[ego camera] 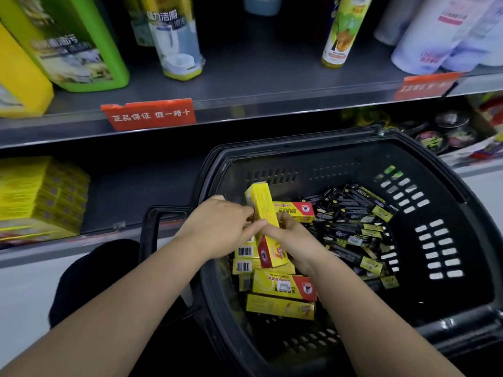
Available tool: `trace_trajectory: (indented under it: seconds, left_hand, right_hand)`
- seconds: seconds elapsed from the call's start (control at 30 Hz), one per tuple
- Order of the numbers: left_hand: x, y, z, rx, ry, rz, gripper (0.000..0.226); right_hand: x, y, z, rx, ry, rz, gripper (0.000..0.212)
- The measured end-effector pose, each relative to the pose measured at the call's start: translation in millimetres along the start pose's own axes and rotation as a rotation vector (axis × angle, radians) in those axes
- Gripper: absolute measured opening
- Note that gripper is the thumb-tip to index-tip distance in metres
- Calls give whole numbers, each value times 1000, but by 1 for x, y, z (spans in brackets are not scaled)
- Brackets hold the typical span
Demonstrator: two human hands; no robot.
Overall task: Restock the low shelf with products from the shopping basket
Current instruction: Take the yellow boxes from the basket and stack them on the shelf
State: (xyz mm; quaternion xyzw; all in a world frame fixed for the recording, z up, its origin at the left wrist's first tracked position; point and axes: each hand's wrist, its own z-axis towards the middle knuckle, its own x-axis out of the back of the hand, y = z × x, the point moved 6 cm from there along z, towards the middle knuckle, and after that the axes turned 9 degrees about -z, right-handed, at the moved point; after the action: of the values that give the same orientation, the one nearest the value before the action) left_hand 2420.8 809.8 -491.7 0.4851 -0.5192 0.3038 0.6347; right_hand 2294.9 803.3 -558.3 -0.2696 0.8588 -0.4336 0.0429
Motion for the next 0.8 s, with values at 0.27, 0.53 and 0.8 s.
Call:
trace_trajectory:
  seconds: [0.27,0.53,0.8]
  left_hand:
    - [6,2,4,5,12,-54,90]
    - [3,-5,9,49,28,-74,88]
    - [1,1,11,26,50,-82,75]
  right_hand:
    - [6,-17,-7,206,65,114,38]
    - [25,-25,-9,317,90,175,31]
    - [8,48,-6,-113,-359,-1227,43]
